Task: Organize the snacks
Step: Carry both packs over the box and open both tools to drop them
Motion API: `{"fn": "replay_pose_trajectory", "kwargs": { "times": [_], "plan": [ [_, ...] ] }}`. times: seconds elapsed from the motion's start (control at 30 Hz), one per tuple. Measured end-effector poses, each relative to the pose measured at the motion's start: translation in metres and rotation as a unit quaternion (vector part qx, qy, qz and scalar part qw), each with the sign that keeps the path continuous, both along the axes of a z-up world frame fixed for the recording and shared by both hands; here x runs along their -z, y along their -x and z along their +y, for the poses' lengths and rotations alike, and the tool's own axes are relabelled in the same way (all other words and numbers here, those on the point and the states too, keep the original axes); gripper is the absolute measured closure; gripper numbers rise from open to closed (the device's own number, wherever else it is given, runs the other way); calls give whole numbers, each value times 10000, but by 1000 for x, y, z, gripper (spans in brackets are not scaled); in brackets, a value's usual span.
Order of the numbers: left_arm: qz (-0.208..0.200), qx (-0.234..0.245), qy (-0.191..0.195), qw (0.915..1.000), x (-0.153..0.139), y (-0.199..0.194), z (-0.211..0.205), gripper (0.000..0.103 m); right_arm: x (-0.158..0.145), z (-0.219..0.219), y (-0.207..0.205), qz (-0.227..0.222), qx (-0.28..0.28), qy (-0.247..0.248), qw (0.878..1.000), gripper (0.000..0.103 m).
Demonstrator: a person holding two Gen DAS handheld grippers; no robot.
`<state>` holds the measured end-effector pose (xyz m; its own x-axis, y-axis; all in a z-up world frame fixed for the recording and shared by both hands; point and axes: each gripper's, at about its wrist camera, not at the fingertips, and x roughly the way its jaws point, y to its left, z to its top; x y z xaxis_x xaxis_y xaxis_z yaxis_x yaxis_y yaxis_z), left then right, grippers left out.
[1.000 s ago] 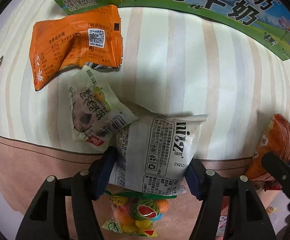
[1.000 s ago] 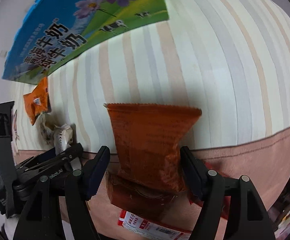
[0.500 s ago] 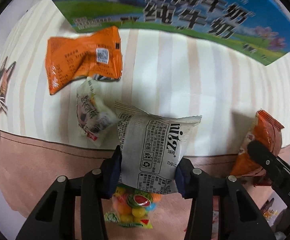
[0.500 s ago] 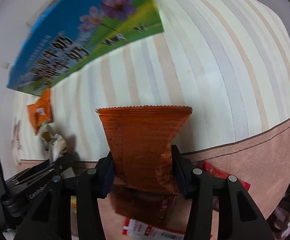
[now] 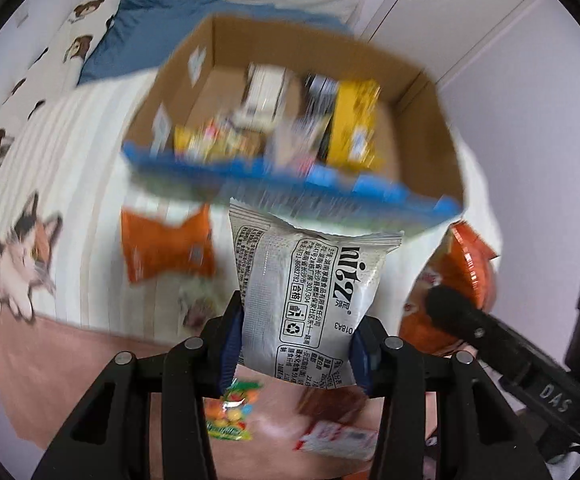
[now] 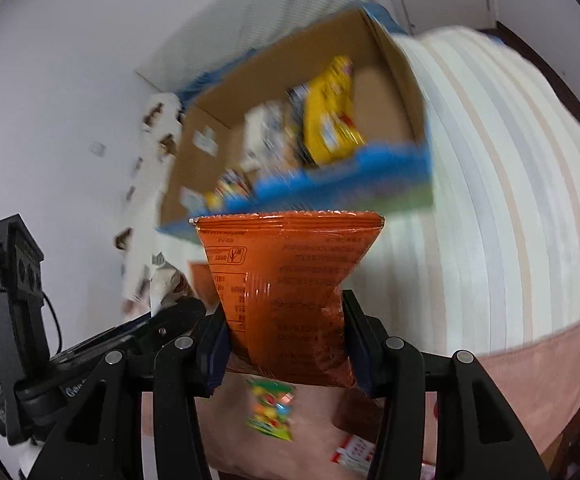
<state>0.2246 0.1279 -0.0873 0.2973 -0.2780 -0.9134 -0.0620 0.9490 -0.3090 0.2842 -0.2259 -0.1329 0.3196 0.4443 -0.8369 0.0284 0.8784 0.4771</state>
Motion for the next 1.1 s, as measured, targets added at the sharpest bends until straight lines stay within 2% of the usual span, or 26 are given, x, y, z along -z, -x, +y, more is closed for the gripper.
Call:
{"fn": "replay_pose_trajectory", "kwargs": {
  "times": [0.2,0.33,0.5,0.63,0.77,0.83,0.9,0.97,1.0,1.03,1.07,1.1],
  "plan": [
    [-286,113,-148,9994,-49,-77,-1,60,-35,-1,-70,-186,40,158,9997,50],
    [-150,59,-381,9991,-48,-136,9,60,-32,-3,-120,-43,58,355,9993,50],
    [287,27,-695,9972,-14,-207,23,60,0,7,-165,245,33,681,9974,50],
    [627,36,-961,9934,19,-242,31,60,27,8,-178,512,-2,787,9956,50],
    [980,140,-1085,9891,50,-261,34,60,49,11,-182,705,-62,910,9933,50],
    [1180,150,-1132,9864,66,-267,37,59,62,11,-185,960,-124,942,9908,50],
    [1309,73,-1100,9852,78,-269,39,59,76,11,-186,1245,-162,973,9873,41],
    [1372,-16,-980,9857,84,-270,43,51,81,15,-185,1277,-300,1030,9860,27],
    [1401,-27,-917,9859,88,-270,44,32,84,18,-186,1320,-371,1044,9850,24],
    [1421,-21,-935,9854,91,-271,45,22,85,22,-186,1334,-421,1085,9842,19],
    [1411,16,-926,9857,93,-271,44,15,84,26,-186,1317,-466,1122,9838,14],
    [1403,19,-946,9856,93,-269,44,15,83,30,-186,1293,-510,1162,9835,10]
  ]
}}
